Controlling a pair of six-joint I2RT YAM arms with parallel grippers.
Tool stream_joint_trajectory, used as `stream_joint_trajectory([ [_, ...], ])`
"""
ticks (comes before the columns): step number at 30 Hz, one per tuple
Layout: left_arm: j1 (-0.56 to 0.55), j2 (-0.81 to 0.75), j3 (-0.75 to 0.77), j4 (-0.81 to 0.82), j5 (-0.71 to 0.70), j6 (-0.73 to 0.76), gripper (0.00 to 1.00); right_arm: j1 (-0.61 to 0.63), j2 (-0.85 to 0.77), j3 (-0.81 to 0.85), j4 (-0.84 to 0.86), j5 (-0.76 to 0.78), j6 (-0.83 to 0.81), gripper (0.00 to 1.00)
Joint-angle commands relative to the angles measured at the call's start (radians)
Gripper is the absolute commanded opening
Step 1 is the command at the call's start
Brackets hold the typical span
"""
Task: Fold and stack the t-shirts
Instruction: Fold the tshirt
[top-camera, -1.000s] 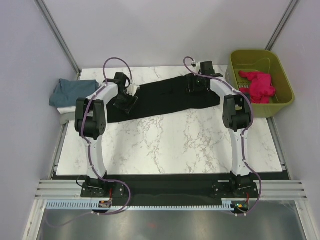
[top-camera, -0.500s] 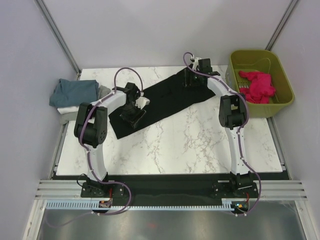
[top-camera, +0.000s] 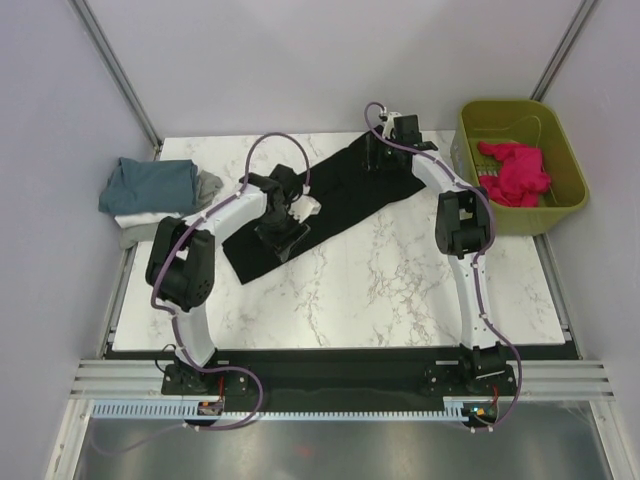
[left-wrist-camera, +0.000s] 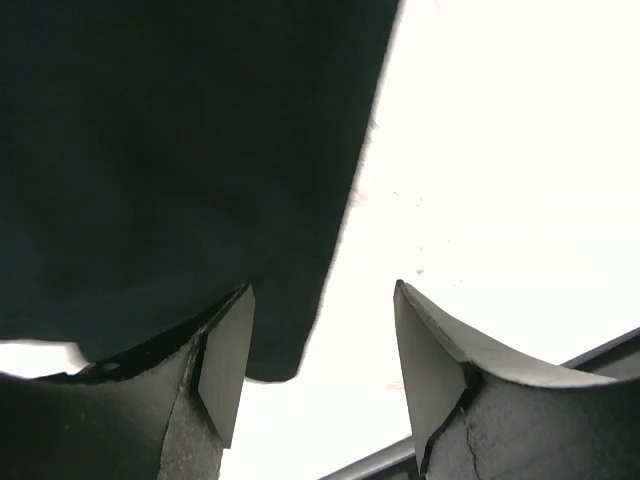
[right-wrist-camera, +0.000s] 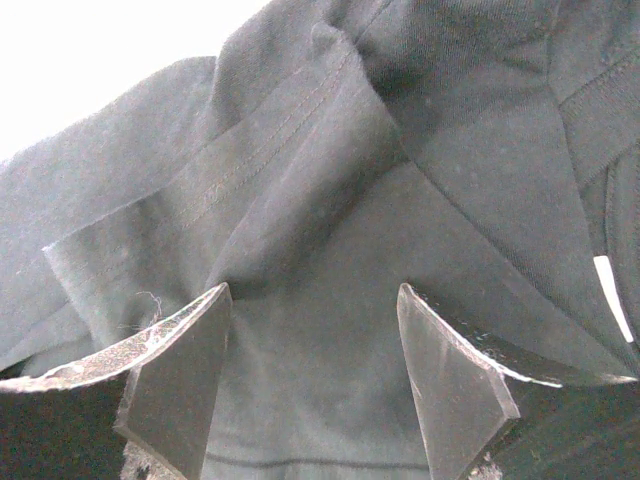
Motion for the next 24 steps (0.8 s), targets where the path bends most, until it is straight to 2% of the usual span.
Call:
stream_joint_trajectory([
  [1, 0.013, -0.101, 0.146, 0.003, -0.056, 0.018, 0.66, -0.009, -0.137, -0.012, -0.004, 0.000, 0.004, 0.76],
  [8, 0.091, -0.055, 0.191, 0.088, -0.102, 0.089, 0.66, -0.024, -0.295, -0.127, -0.023, -0.017, 0.077, 0.76],
  [14, 0.180, 0.053, 0.174, 0.186, -0.102, 0.142, 0.66, -0.026, -0.386, -0.349, 0.002, -0.011, 0.217, 0.77],
  [18, 0.221, 0.129, 0.204, 0.204, -0.102, 0.170, 0.65, -0.023, -0.387, -0.433, 0.005, 0.011, 0.205, 0.78],
  [24, 0.257, 0.222, 0.256, 0.208, -0.102, 0.195, 0.65, -0.021, -0.324, -0.427, 0.006, 0.067, 0.162, 0.79],
])
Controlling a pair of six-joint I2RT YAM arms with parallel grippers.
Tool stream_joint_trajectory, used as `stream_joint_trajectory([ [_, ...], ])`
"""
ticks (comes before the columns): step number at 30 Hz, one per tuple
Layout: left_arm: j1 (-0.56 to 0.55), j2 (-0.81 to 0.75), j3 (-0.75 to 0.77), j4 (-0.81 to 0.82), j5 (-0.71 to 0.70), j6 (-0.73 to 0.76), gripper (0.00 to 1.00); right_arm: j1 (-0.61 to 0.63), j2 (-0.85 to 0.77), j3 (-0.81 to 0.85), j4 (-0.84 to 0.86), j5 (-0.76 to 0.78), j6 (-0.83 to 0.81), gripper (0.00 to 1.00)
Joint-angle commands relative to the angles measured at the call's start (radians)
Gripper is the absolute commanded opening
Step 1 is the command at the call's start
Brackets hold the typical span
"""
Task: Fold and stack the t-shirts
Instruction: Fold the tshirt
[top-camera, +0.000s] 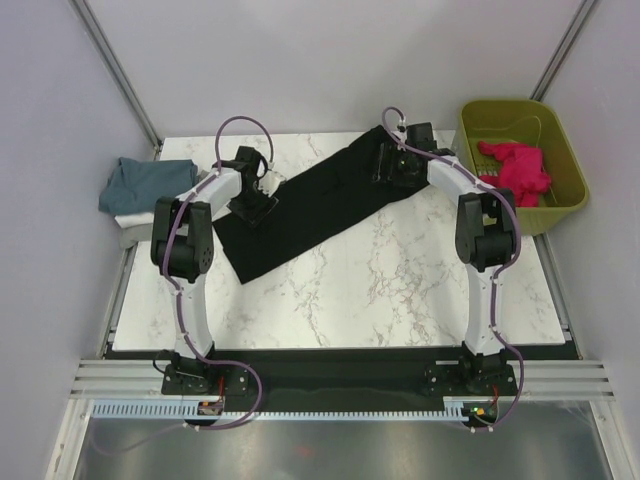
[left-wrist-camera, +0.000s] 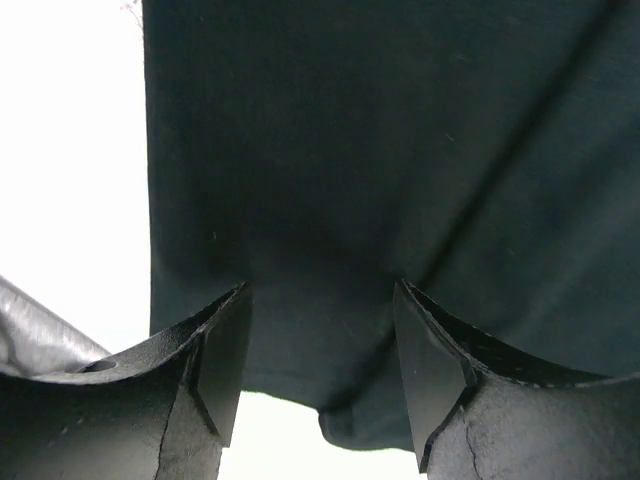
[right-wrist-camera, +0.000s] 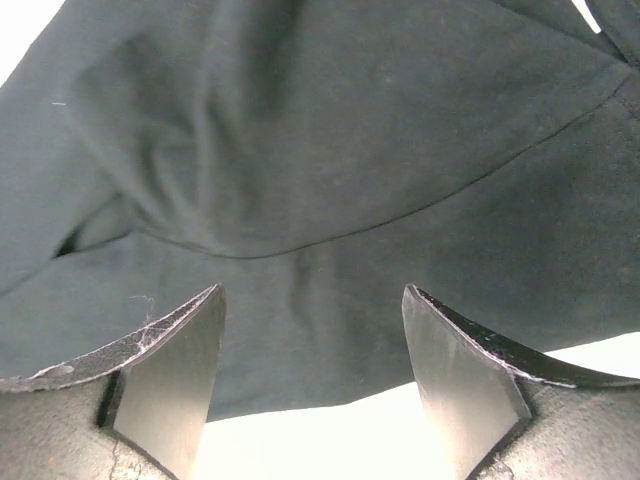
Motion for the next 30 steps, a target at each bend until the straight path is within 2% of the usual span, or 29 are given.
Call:
stream_joint_trajectory([
  [1, 0.005, 0.022, 0.058, 0.032, -0.001, 0.060, 0.66, 0.005, 0.027, 0.020, 0.023, 0.040, -0.028, 0.79],
  [11, -0.001, 0.036, -0.008, -0.014, 0.001, 0.047, 0.65, 0.040, 0.130, 0.092, 0.022, 0.020, -0.032, 0.80],
  [24, -0.099, -0.195, -0.314, -0.032, 0.039, 0.021, 0.65, 0.072, 0.222, 0.236, 0.037, 0.014, -0.038, 0.80],
  [30, -0.162, -0.263, -0.362, -0.032, 0.039, 0.021, 0.65, 0.097, 0.262, 0.310, 0.046, 0.000, -0.034, 0.80],
])
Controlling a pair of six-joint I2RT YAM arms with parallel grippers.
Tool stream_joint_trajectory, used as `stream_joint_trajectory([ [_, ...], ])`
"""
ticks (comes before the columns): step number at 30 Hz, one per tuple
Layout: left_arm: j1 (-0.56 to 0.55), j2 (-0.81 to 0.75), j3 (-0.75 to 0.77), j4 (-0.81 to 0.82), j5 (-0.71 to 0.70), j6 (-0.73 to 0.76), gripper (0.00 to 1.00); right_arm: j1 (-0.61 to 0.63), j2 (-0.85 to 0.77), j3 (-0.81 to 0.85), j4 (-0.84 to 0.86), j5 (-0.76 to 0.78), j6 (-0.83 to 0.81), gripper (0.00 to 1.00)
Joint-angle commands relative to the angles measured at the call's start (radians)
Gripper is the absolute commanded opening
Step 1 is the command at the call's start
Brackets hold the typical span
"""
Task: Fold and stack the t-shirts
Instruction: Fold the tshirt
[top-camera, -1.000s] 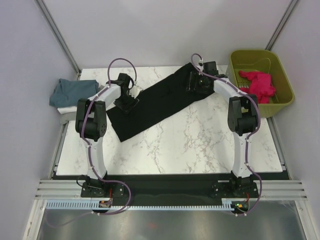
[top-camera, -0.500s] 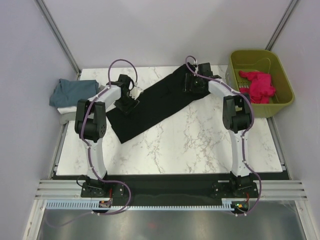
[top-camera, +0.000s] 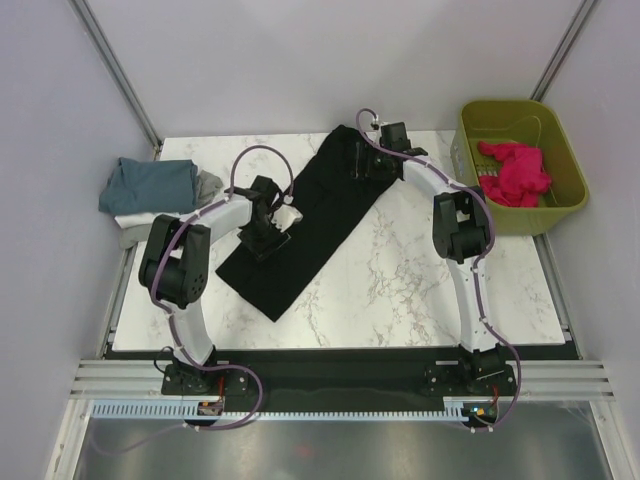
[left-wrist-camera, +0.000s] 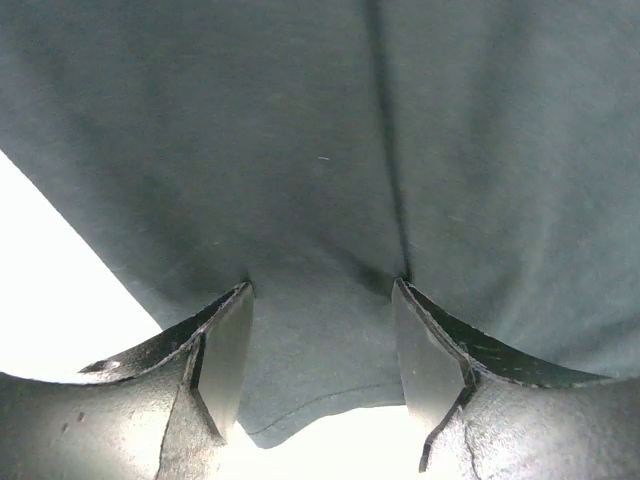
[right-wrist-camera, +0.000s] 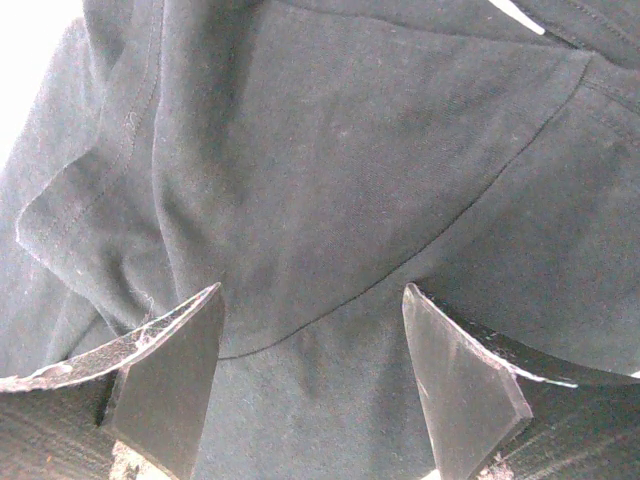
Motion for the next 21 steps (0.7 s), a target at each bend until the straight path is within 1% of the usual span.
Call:
stream_joint_trajectory([
  [1, -0.053, -0.067, -0.029, -0.038, 0.013, 0.002, 0.65, 0.016, 0.039, 0.060, 0.021, -0.014, 0.000, 0.80],
  [12, -0.223, -0.095, -0.039, -0.038, 0.013, 0.002, 0.65, 0.048, 0.077, 0.102, 0.041, -0.038, 0.021, 0.80],
  [15, -0.251, -0.093, -0.049, -0.038, 0.013, 0.002, 0.65, 0.058, 0.077, 0.108, 0.045, -0.037, 0.023, 0.80],
  [21, -0.252, -0.087, -0.046, -0.038, 0.013, 0.002, 0.65, 0.065, 0.040, 0.079, 0.047, -0.037, 0.009, 0.81],
])
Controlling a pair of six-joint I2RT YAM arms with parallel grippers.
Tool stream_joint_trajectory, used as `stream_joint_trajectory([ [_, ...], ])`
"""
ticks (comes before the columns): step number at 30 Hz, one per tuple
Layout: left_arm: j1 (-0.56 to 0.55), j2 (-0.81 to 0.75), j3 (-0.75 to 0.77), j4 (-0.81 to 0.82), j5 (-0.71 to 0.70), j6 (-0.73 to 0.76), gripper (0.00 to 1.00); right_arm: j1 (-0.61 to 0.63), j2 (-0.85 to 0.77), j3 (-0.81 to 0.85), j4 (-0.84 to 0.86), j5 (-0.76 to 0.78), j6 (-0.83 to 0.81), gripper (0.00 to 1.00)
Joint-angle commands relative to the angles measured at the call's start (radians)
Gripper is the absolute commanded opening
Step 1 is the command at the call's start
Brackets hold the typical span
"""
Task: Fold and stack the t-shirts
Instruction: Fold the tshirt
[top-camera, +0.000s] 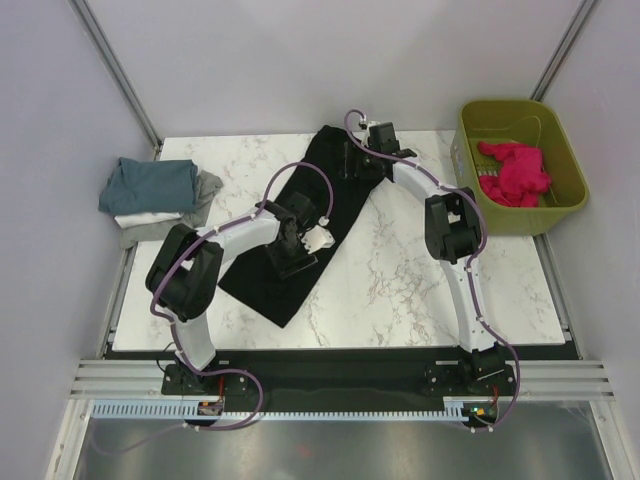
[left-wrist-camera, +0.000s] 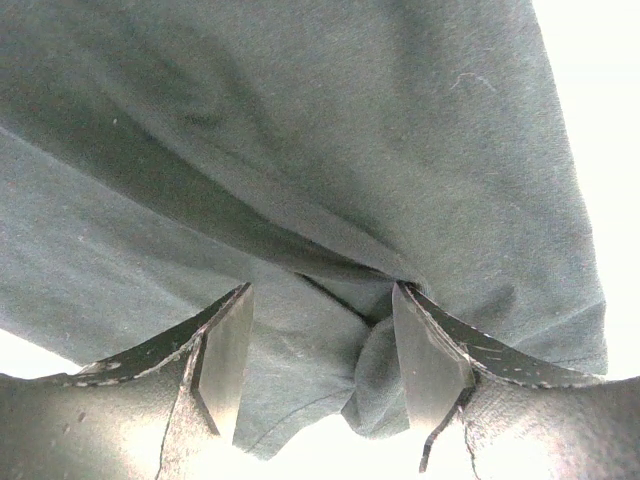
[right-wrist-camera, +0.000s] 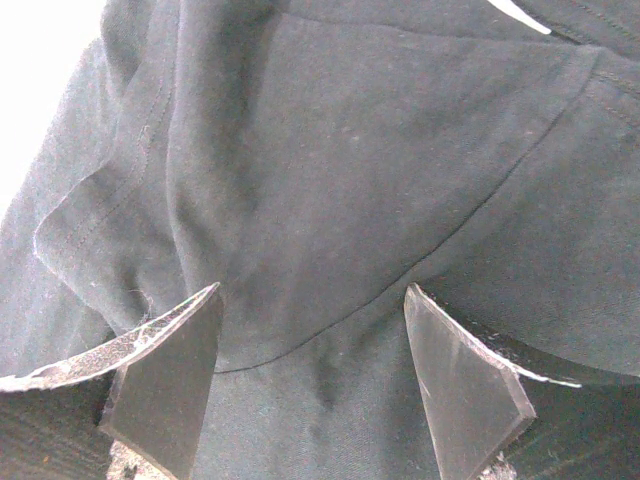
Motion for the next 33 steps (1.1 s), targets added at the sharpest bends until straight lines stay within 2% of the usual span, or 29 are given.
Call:
stream_joint_trajectory([
  [1, 0.001, -0.032, 0.001, -0.008, 0.013, 0.002, 0.65, 0.013, -0.017, -0.003, 0.011, -0.030, -0.005, 0.81],
  [6, 0.049, -0.067, -0.005, -0.008, 0.013, 0.002, 0.65, 0.011, -0.055, -0.034, 0.008, -0.019, -0.023, 0.81],
  [12, 0.139, -0.207, 0.012, -0.008, 0.013, 0.002, 0.65, 0.013, -0.082, -0.039, 0.005, -0.004, -0.040, 0.81],
  [15, 0.136, -0.245, 0.058, -0.008, 0.013, 0.002, 0.65, 0.013, -0.089, -0.043, 0.003, -0.001, -0.045, 0.82],
  [18, 0.123, -0.215, 0.109, -0.014, 0.019, -0.003, 0.65, 0.013, -0.095, -0.049, 0.002, -0.003, -0.046, 0.81],
  [19, 0.119, -0.207, 0.122, -0.093, -0.124, -0.144, 0.63, 0.013, -0.095, -0.051, 0.000, -0.003, -0.049, 0.82],
  [29, 0.040, -0.217, 0.044, -0.116, -0.091, -0.149, 0.63, 0.013, -0.106, -0.086, -0.007, 0.033, -0.080, 0.82],
  [30, 0.035, -0.225, 0.037, -0.127, -0.053, -0.153, 0.62, 0.011, -0.100, -0.086, -0.007, 0.039, -0.082, 0.82],
  [31, 0.029, -0.243, 0.020, -0.174, 0.043, -0.138, 0.61, 0.011, -0.095, -0.085, -0.007, 0.039, -0.080, 0.82],
  [33, 0.004, -0.254, 0.001, -0.178, 0.047, -0.106, 0.61, 0.010, -0.083, -0.080, -0.007, 0.034, -0.068, 0.82],
])
